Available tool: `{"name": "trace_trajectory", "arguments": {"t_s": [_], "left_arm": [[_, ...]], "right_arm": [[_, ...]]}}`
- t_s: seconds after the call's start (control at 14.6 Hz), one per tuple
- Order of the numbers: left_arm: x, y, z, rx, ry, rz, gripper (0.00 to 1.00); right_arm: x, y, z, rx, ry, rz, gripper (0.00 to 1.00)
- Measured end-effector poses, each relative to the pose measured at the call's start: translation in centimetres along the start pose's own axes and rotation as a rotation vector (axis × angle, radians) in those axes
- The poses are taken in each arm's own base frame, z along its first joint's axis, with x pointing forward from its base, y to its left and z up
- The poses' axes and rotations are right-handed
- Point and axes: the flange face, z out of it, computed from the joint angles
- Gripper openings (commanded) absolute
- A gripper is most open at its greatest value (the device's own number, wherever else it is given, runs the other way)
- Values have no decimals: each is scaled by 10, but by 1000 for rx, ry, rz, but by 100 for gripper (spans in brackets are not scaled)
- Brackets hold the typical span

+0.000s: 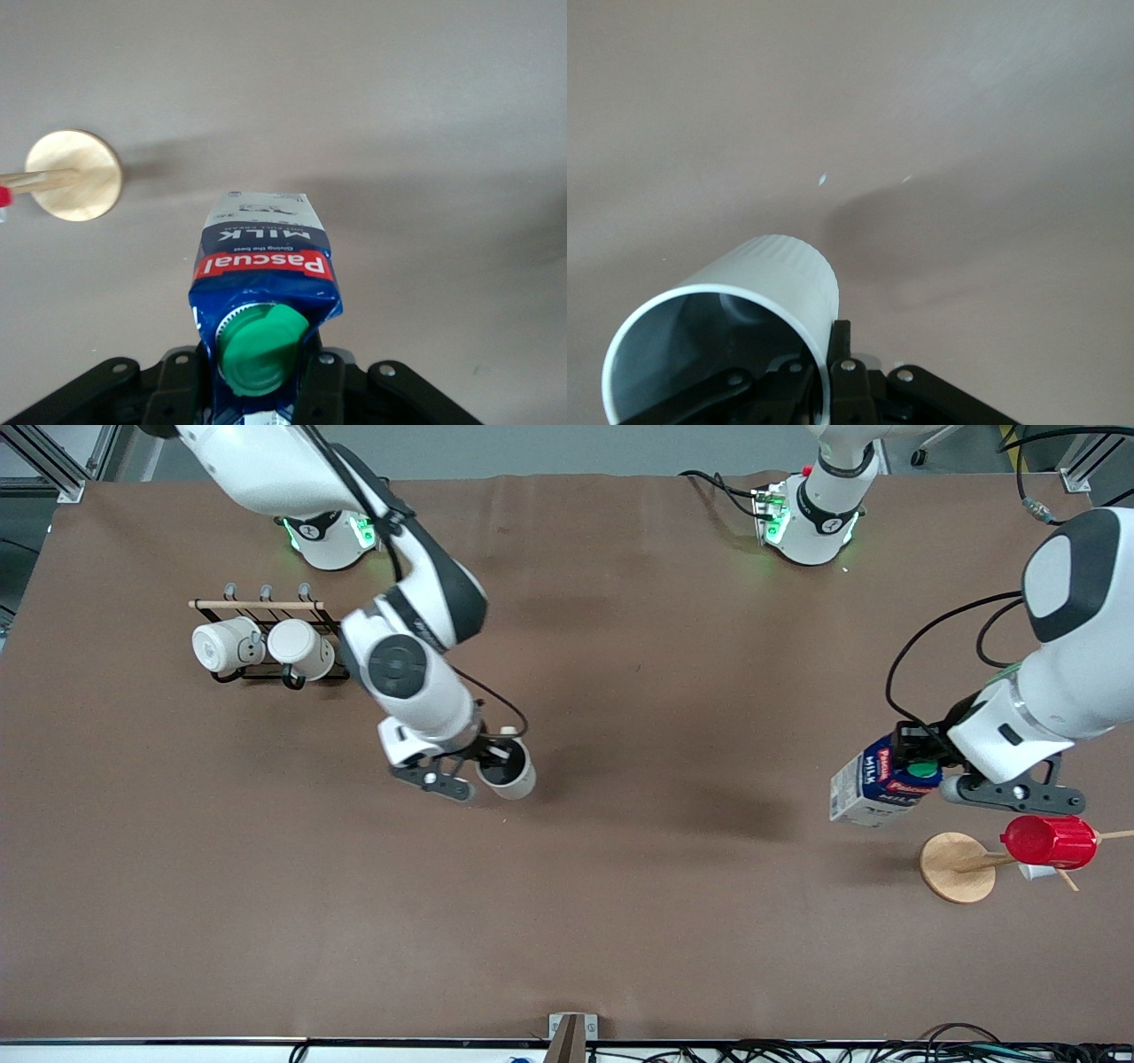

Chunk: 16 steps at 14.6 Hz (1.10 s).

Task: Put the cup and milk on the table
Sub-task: 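Carry the mug and the milk toward the table middle with both grippers, then set the mug down with the right gripper while the left gripper carries milk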

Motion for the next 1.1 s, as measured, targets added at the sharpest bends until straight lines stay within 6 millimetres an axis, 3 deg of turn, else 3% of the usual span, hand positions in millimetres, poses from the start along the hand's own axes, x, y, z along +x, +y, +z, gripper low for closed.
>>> {"name": "trace_trajectory", "arguments": {"t_s": [0.14, 0.27, 0.55, 0.76, 0.82, 0.89, 0.96, 1.03, 1.1], "left_arm": [[2, 19, 8, -6, -13, 16, 32], [4, 36, 19, -9, -29, 27, 32], [4, 78, 31, -7, -49, -26, 32], [0, 132, 51, -2, -75, -66, 32], [-2, 149, 60, 0, -84, -76, 32], [-2, 161, 68, 0, -90, -79, 32], [-1, 170, 76, -3, -90, -73, 32], [1, 178, 83, -7, -86, -75, 32], [3, 184, 90, -12, -79, -88, 32]], "right_arm": [[-16, -28, 25, -6, -1, 14, 1], [-29, -43, 42, -14, -11, 15, 1], [-49, -53, 63, -46, -4, -12, 4], [-57, -60, 74, -24, 10, -33, 6], [-59, -61, 77, -30, 20, -46, 19], [-61, -62, 80, -38, 30, -60, 47], [-62, -62, 82, -43, 37, -68, 83], [-62, -62, 84, -46, 39, -71, 100], [-62, -62, 84, -45, 40, -71, 100]]}}
